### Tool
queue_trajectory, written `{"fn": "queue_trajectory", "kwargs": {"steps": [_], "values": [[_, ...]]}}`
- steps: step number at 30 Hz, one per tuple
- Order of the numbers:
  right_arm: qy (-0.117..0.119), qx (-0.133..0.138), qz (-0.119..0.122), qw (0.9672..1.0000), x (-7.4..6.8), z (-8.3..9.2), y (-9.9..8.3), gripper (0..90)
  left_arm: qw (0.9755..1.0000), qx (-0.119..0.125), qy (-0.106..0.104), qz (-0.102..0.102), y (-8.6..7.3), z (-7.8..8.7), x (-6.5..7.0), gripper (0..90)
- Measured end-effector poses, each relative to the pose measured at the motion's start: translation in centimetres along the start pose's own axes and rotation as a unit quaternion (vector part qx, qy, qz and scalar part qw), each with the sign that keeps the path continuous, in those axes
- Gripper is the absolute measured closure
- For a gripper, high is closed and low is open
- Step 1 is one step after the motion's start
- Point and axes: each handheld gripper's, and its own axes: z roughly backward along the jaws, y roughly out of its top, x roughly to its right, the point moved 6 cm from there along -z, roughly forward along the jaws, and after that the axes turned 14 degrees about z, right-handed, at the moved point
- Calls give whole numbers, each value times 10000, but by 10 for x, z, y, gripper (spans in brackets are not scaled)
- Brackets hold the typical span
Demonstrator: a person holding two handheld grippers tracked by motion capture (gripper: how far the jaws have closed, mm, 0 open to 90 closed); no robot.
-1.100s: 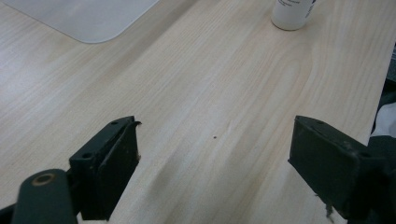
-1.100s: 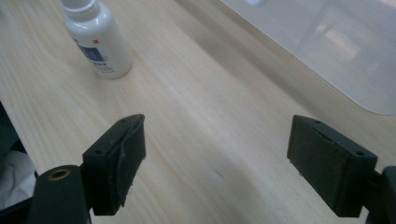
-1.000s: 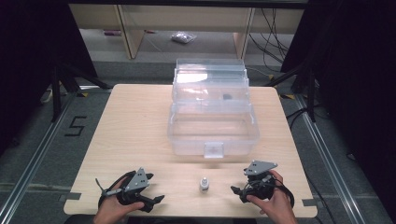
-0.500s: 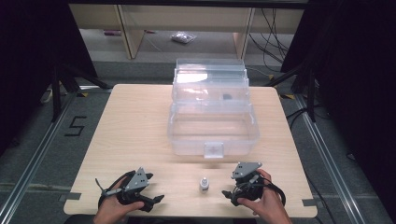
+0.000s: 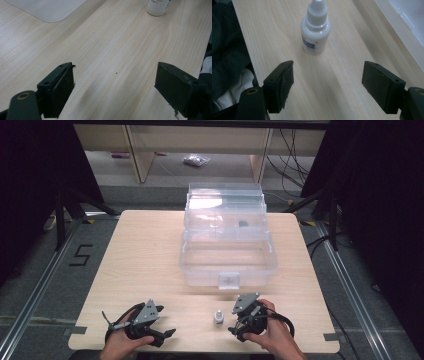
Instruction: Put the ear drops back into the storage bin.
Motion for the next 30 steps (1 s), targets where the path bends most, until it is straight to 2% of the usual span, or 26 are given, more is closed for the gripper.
{"fn": "queue_trajectory", "kwargs": {"steps": [2,3,5,6,11,15,16,18,21,23,24,26,27,28,30], "values": [[9,-58,-51,10000,0,-1,3,274,10000,-9,-1,12,0,0,0,151],[22,-58,49,10000,1,-2,5,274,10000,-4,2,11,0,0,0,151],[69,-108,25,9999,1,-2,6,275,10000,-2,0,9,0,0,0,151],[161,-176,141,9996,1,-5,10,275,10000,2,3,6,0,0,0,151],[288,-328,255,9987,1,-13,17,286,10000,14,-5,-2,0,0,0,151],[321,-396,218,9985,1,-15,20,299,10000,20,3,5,0,0,0,150],[369,-395,317,9980,2,-17,23,308,10000,-3,-3,3,0,0,0,150],[404,-441,333,9977,1,-20,27,324,10000,15,-22,-10,0,0,0,150],[516,-522,487,9961,1,-24,31,349,10000,29,6,-2,0,1,0,151],[594,-612,472,9952,-1,-25,33,363,10000,13,1,1,0,1,0,151],[561,-625,502,9952,-1,-26,34,365,10000,24,3,-14,0,1,0,151],[651,-684,597,9937,-1,-28,36,378,10000,-13,25,-78,1,1,-1,150],[609,-707,514,9943,-2,-28,36,382,10000,-20,27,-81,0,1,-1,150],[657,-728,619,9933,0,-29,36,387,10000,-20,27,-81,0,1,-1,151],[626,-715,580,9938,0,-30,36,401,10000,15,0,-20,0,1,0,151]]}}
